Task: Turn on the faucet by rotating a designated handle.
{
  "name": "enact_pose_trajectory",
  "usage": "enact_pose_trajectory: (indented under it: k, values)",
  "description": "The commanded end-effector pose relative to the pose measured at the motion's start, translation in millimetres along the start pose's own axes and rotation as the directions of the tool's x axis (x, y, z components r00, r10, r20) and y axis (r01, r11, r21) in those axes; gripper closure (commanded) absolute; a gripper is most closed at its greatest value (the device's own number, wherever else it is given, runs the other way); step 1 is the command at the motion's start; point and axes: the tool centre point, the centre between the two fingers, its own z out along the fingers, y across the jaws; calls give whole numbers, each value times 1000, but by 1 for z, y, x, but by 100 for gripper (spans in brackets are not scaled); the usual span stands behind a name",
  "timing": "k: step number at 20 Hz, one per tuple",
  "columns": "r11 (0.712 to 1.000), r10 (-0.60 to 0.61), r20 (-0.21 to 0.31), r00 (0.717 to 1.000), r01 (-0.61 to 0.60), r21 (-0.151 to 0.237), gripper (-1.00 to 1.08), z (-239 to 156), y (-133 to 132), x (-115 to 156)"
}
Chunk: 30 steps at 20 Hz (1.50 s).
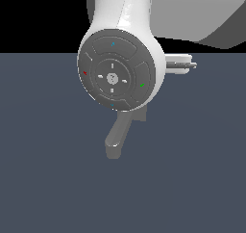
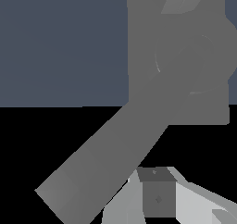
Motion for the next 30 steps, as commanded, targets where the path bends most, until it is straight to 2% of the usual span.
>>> enact_pose_trajectory:
  k: [1, 19, 20, 21, 30]
  values:
    - [1000, -17, 5, 1000, 17, -13, 108, 3, -9, 4]
    - [999, -32, 30, 999, 32, -15, 108, 12, -57, 29]
    - [997, 11, 31, 999, -13, 74, 108, 14, -35, 27]
    - [989, 44, 34, 998, -48, 142, 108, 10, -81, 28]
    - [996, 20, 32, 999, -23, 92, 108, 12, -79, 49]
